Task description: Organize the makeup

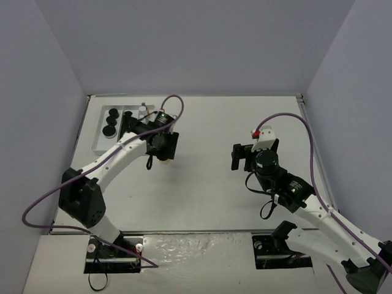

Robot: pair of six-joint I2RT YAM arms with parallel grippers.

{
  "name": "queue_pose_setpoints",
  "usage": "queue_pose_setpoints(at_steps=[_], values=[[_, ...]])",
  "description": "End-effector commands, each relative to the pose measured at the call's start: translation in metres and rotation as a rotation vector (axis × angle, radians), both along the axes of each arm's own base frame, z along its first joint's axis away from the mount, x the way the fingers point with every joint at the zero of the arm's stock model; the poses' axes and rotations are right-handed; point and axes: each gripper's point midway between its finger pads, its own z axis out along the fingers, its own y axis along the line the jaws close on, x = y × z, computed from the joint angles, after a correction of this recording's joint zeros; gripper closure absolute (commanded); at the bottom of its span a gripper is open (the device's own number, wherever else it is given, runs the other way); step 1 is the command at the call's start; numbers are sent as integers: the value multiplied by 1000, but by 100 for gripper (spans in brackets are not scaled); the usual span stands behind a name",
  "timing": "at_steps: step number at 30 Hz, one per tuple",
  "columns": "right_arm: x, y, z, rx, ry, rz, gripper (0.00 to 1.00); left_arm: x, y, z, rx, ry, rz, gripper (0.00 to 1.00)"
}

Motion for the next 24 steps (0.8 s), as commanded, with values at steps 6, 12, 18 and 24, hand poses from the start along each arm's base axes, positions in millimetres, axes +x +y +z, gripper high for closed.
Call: queue_pose_setpoints(at_steps=[6, 12, 18, 24], values=[[15, 22, 48, 73, -81, 61, 0, 65, 172, 104, -9, -234, 370, 99], [15, 29, 43, 62, -68, 98, 0, 121, 250, 72, -58, -226, 535, 99], [18, 29, 38, 41, -58, 98, 0, 168, 287, 27, -53, -186, 572, 100], [20, 28, 31, 24, -42, 88, 0, 187, 300, -3, -27, -145, 578, 100]])
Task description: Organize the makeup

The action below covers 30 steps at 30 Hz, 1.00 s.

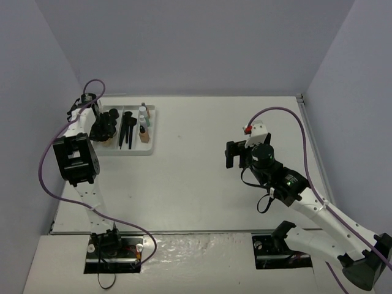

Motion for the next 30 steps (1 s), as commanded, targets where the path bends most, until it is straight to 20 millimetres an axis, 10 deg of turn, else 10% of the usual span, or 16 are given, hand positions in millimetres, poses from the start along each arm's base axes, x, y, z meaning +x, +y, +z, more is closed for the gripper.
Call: queue_pose_setpoints(at_steps=[1, 8, 18, 25, 30], values=[[13, 3, 23, 36, -61, -14, 0, 34, 11, 47, 46, -159, -20, 100], [22, 6, 30, 33, -77, -18, 0, 16, 12, 18, 50, -99, 18, 99], [27, 9, 48, 54, -114, -9, 0, 12, 13, 39, 64, -131, 24, 36], [28, 14, 79, 97, -154, 9, 0, 3, 10, 103, 84, -233, 19, 9], [23, -1, 107, 108, -188, -43, 0, -32, -4, 188, 98, -391, -11, 5]])
